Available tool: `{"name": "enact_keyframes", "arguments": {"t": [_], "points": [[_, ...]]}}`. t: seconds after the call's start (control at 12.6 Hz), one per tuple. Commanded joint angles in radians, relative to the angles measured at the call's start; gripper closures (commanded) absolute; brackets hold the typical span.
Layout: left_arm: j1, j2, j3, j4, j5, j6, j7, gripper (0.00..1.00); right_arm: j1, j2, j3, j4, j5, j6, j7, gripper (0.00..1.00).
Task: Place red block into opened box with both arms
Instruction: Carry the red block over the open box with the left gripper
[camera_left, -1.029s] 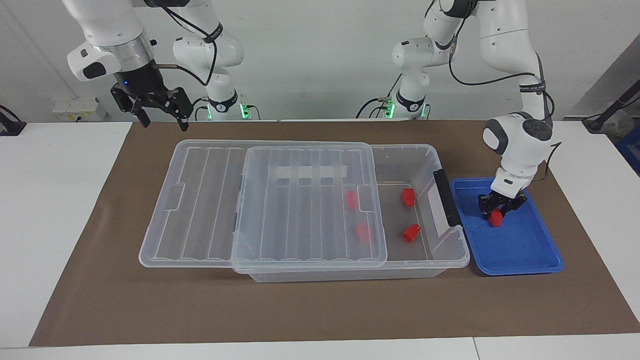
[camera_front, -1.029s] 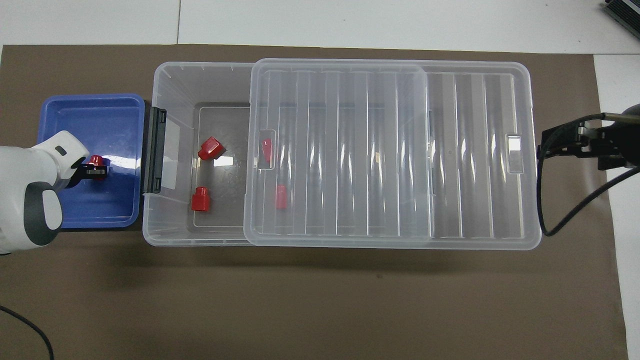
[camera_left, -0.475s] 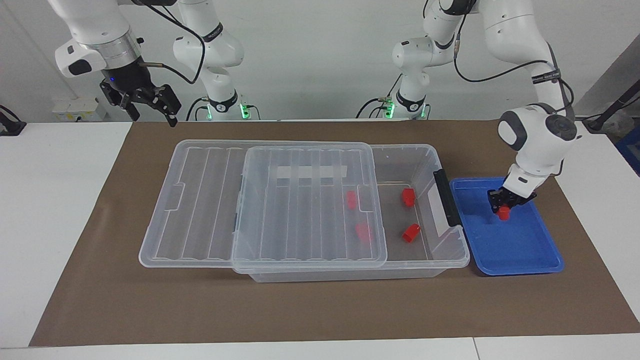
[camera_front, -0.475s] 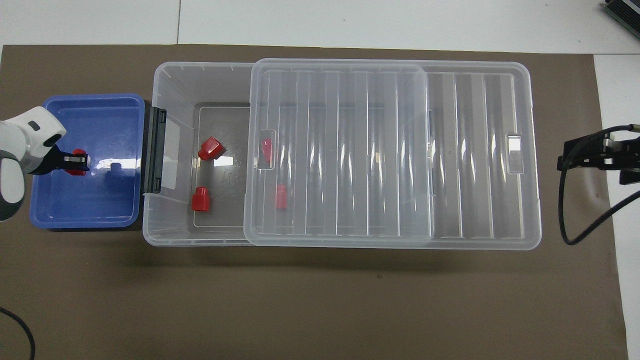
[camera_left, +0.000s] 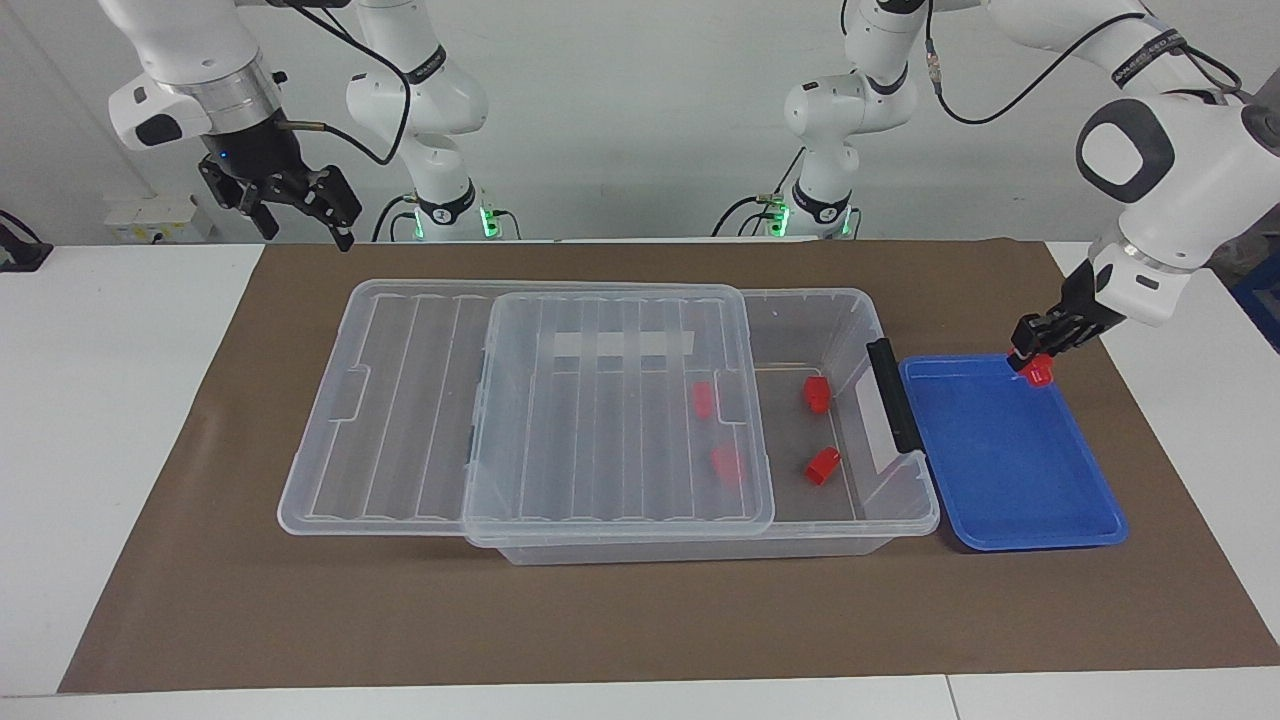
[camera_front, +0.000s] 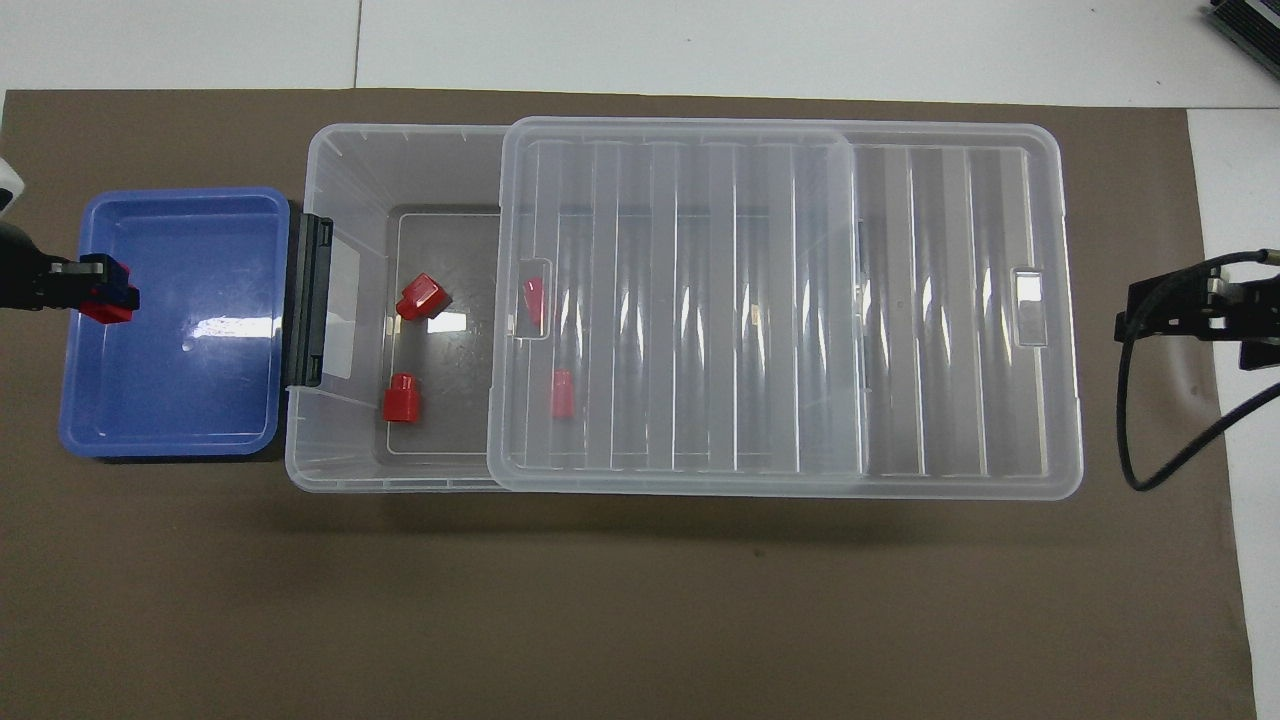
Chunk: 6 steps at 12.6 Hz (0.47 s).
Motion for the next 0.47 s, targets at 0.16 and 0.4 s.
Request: {"name": "enact_keyframes", "arguments": {"t": [0.16, 0.4], "points": [[-0.256, -0.045, 0.003, -0.01, 0.036, -0.013, -0.498, 1.0, -0.012, -0.026, 0.006, -0.029, 0.009, 0.005, 0.002, 0.0], [-0.365, -0.083, 0.002, -0.091, 0.085, 0.022, -0.642, 1.0, -0.012, -0.026, 0.006, -0.029, 0.009, 0.005, 0.002, 0.0]]}}
